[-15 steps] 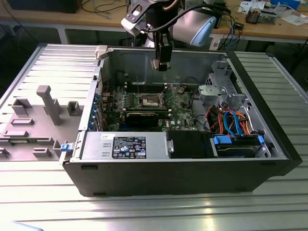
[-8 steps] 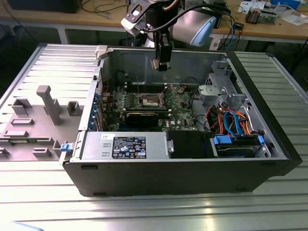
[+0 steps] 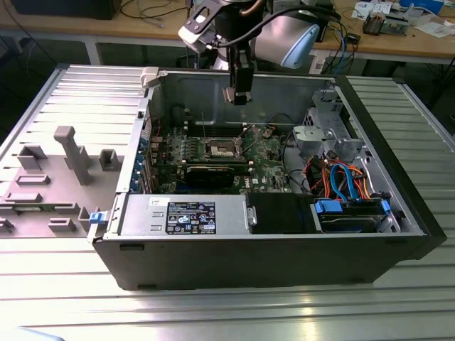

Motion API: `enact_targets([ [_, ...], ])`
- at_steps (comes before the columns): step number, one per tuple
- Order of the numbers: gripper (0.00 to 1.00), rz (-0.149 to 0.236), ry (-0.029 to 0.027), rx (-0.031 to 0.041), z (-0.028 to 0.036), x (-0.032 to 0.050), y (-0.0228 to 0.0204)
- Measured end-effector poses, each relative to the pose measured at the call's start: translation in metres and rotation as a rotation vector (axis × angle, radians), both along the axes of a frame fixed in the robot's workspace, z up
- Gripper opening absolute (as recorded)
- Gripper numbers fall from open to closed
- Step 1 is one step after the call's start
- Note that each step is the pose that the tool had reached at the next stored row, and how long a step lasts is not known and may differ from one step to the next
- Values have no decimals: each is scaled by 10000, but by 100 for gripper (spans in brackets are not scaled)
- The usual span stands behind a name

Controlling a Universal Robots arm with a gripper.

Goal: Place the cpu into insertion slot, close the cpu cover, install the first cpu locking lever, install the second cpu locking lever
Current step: 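Place the cpu into insertion slot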

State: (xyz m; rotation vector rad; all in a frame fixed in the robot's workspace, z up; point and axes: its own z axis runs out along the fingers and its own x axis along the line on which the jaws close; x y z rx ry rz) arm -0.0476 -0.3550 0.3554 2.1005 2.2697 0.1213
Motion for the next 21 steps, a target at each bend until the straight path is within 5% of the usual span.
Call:
enact_targets([
  [21,55,-1397,0,0,-11,-44,0],
])
